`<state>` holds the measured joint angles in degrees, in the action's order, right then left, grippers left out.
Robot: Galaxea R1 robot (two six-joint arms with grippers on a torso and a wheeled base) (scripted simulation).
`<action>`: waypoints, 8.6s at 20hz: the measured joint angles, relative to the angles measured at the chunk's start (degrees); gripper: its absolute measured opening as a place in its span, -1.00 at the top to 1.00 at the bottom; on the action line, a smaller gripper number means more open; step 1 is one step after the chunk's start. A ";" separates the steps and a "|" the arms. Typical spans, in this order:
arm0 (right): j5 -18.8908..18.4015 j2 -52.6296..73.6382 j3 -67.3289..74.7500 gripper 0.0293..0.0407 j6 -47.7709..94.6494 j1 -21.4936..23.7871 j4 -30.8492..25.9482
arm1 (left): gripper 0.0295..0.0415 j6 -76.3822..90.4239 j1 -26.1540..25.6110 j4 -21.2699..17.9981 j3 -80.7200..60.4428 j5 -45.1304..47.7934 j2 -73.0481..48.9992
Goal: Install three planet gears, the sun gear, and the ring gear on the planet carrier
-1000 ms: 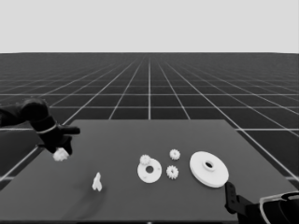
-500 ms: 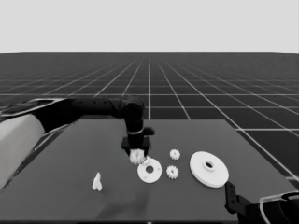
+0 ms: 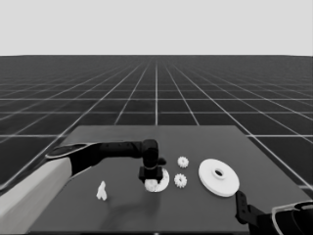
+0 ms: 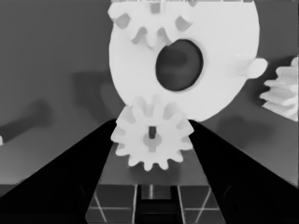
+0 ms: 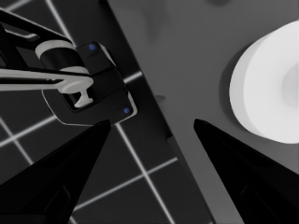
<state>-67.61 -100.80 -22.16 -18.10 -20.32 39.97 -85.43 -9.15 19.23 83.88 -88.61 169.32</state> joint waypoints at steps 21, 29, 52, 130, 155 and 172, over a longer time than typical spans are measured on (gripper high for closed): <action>0.00 0.00 0.00 -0.61 0.00 0.00 0.00 | -0.49 -4.93 21.16 -20.97 -6.42 -1.43 -1.06; 0.00 0.00 0.00 -0.61 0.00 0.00 0.00 | -0.64 86.93 27.81 -3.93 -53.04 43.61 -58.65; -16.16 -55.56 -61.14 -0.61 -56.22 8.80 -18.29 | -0.49 105.53 28.76 -1.46 -59.94 49.85 -68.77; -11.90 -63.41 -93.51 -0.61 -31.54 14.60 -27.32 | -0.49 105.53 28.76 -1.46 -59.94 49.85 -68.77; -23.97 -60.00 -84.88 0.66 -35.67 33.49 -41.69 | -0.49 105.53 28.76 -1.46 -59.94 49.85 -68.77; -18.76 -75.24 -77.74 0.66 -58.68 15.28 -24.42 | -0.49 105.53 28.76 -1.46 -59.94 49.85 -68.77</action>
<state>-86.38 -176.04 -99.90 -76.78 -5.04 15.56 20.10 19.61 17.77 23.94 -38.76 100.55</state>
